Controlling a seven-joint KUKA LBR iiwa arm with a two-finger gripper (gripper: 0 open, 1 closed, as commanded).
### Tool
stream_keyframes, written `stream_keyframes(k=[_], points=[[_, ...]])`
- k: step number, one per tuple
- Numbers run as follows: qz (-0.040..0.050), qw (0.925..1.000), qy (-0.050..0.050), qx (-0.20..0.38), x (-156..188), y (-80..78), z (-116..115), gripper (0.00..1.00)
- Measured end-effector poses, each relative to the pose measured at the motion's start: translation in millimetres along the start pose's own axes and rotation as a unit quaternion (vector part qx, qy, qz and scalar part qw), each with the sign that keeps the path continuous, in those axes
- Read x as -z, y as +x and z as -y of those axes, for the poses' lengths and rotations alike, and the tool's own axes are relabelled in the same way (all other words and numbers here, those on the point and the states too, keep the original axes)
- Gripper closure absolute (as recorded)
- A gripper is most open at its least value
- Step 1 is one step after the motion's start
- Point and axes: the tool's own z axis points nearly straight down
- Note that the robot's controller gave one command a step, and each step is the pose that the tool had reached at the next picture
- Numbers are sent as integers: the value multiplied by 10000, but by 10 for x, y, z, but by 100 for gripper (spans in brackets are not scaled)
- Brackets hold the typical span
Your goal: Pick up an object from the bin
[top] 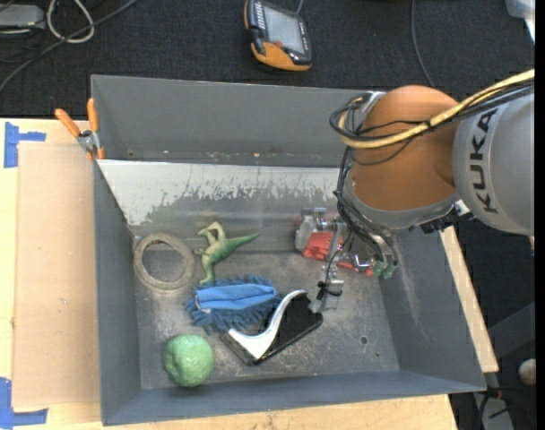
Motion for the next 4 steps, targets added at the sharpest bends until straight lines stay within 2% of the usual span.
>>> stream_keyframes(k=[1,2,3,4], points=[[37,10000,-1,-7,36,-15,2,0],[30,9950,0,999,-1114,-84,-516,0],[97,9970,3,769,-582,-97,-811,0],[-13,9882,-5,1529,-1209,-170,-841,0]])
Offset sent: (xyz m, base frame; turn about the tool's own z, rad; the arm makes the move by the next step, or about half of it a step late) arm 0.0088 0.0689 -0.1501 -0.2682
